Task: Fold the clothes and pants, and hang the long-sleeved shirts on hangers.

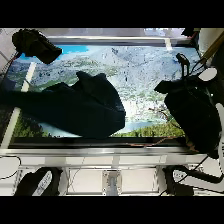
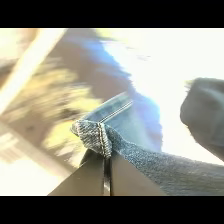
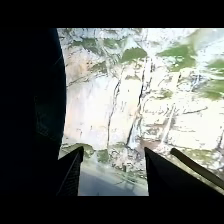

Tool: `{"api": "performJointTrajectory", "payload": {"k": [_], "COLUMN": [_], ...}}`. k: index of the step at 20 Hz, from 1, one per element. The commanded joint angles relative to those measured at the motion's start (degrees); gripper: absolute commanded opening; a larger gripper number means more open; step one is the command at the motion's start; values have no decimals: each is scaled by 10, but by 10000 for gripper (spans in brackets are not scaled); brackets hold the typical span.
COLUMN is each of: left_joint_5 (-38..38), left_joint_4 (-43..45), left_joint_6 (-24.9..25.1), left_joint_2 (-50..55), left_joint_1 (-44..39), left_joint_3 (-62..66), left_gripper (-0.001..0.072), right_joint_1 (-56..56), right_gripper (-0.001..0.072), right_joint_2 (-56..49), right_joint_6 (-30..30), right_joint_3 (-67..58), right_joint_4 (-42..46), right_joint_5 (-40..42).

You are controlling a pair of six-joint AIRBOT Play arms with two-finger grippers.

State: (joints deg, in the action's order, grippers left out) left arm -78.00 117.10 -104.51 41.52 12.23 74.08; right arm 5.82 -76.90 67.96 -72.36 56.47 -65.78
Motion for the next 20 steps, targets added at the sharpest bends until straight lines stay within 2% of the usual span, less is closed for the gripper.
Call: {"api": "performJointTrajectory", "payload": {"k": [1, 4, 6, 9, 11, 14, 20], "left_joint_5": [-36, -26, -26, -16, -12, 13, 52], "left_joint_4": [4, -38, -24, -17, -17, -17, -18], "left_joint_6": [70, 70, 70, 70, 64, 64, 64], "left_joint_2": [-95, -71, -34, 14, 33, 38, 39], "left_joint_1": [139, 146, 147, 146, 146, 147, 147], "left_joint_3": [-12, -28, -33, -33, -33, -33, -33], "left_gripper": [11, 12, 12, 12, 12, 12, 12], "right_joint_1": [-29, -75, -101, -145, -175, -188, -187], "right_gripper": [457, 457, 458, 458, 457, 456, 455], "right_joint_2": [-70, -160, -220, -310, -356, -391, -407], "right_joint_6": [0, -11, -17, -16, -13, 33, 61], "right_joint_3": [-5, -6, -28, -103, -160, -215, -231], "right_joint_4": [-82, -163, -219, -257, -257, -235, -211], "right_joint_5": [25, 43, 39, 7, -11, 6, 6]}}
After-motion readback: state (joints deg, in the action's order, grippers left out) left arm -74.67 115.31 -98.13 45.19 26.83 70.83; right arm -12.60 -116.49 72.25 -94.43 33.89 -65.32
